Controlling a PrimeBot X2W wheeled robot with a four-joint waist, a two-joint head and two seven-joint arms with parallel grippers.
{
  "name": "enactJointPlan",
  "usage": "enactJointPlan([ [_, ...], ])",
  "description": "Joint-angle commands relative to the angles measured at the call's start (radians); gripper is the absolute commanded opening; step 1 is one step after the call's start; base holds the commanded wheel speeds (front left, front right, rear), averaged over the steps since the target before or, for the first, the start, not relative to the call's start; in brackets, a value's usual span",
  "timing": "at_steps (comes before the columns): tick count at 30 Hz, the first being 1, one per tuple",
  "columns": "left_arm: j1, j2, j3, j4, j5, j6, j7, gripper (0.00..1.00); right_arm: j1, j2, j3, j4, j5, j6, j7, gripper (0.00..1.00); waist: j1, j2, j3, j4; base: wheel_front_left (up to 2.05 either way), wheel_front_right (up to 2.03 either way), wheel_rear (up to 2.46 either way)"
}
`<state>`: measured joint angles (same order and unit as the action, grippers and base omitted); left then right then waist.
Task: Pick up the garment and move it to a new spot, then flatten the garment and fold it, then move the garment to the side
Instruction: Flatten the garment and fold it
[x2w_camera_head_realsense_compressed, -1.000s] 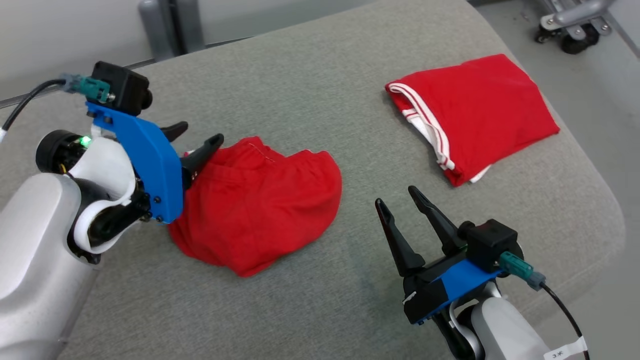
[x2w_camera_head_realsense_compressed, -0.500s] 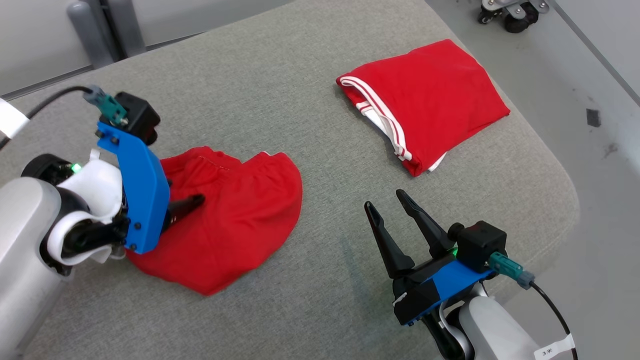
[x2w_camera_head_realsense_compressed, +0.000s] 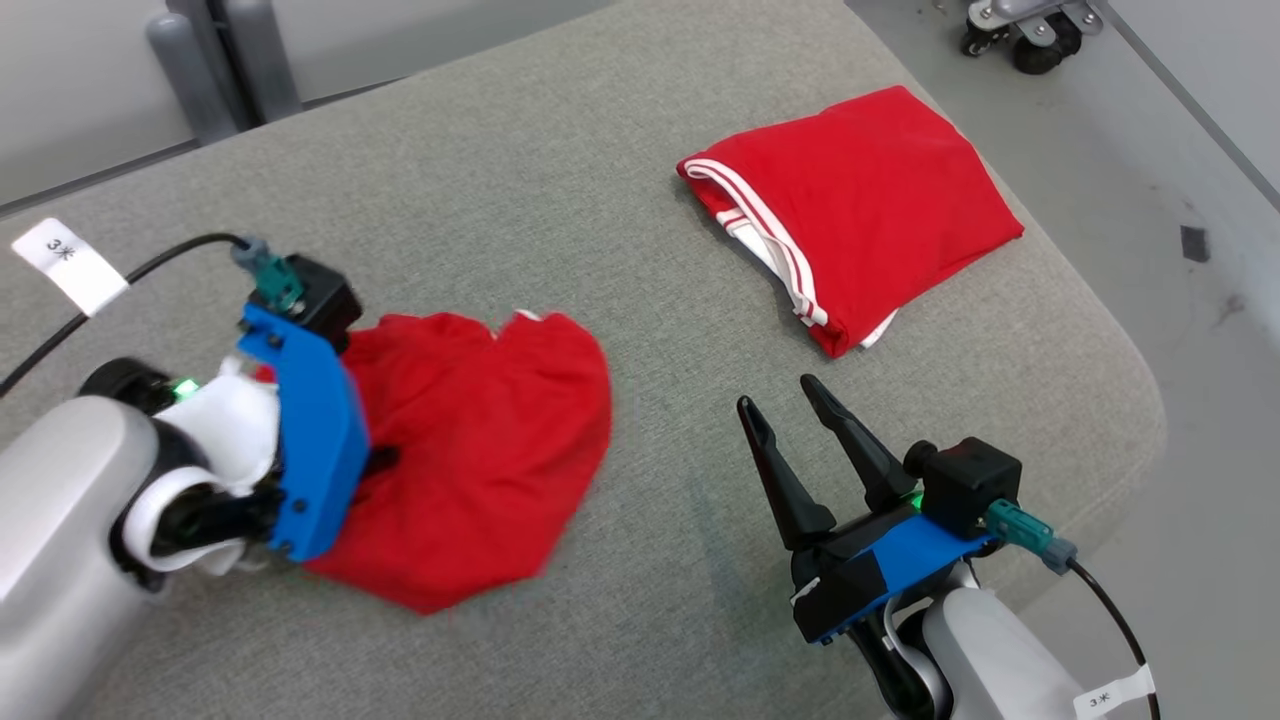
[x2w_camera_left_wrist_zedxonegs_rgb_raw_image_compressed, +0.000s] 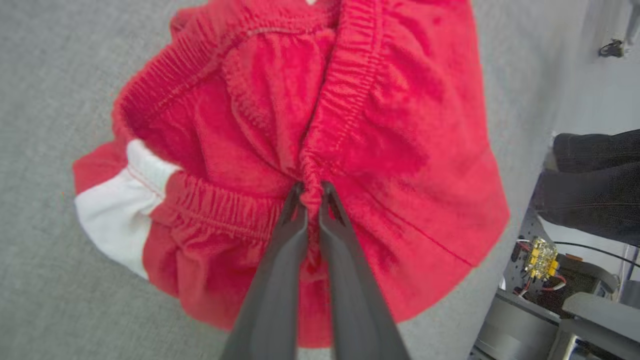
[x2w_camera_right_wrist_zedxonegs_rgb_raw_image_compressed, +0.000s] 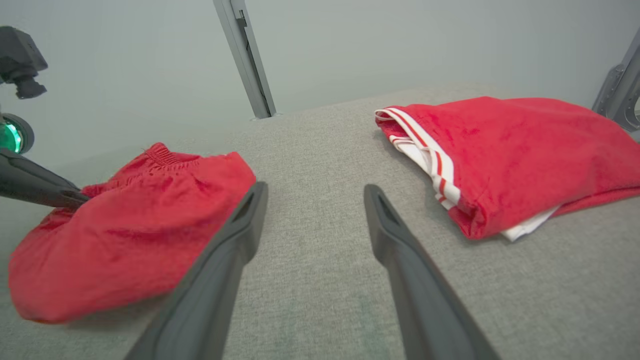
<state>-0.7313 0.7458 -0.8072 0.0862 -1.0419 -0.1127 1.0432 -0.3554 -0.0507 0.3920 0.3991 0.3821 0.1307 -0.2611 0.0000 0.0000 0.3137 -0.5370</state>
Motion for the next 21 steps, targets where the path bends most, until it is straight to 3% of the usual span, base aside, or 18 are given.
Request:
enactJointPlan([
  [1, 0.001, -0.022, 0.015, -0.014, -0.011, -0.005, -0.033, 0.0, -0.014, 0.0, -0.005, 0.001, -0.005, 0.0, -0.004, 1.0, 0.0, 0.0, -0.003, 0.005, 0.0, 0.0, 0.0],
  [8, -0.088, -0.206, 0.148, -0.049, -0.09, -0.017, -0.328, 0.0, -0.006, 0.0, -0.043, 0.006, -0.031, 0.0, -0.005, 1.0, 0.0, 0.0, -0.037, 0.049, 0.0, 0.0, 0.0],
  [14, -0.194, -0.355, 0.201, -0.114, -0.149, -0.021, -0.576, 0.0, 0.013, 0.0, -0.08, 0.008, -0.06, 0.0, 0.0, 1.0, 0.0, 0.0, -0.081, 0.099, 0.0, 0.0, 0.0],
  [17, -0.213, -0.392, 0.213, -0.131, -0.181, -0.02, -0.684, 0.0, 0.023, 0.0, -0.097, -0.001, -0.071, 0.0, 0.007, 1.0, 0.0, 0.0, -0.101, 0.125, 0.0, 0.0, 0.0],
  [21, -0.161, -0.377, 0.225, -0.075, -0.19, -0.02, -0.769, 0.0, 0.04, 0.0, -0.114, -0.015, -0.081, 0.0, 0.021, 1.0, 0.0, 0.0, -0.118, 0.163, 0.0, 0.0, 0.0],
])
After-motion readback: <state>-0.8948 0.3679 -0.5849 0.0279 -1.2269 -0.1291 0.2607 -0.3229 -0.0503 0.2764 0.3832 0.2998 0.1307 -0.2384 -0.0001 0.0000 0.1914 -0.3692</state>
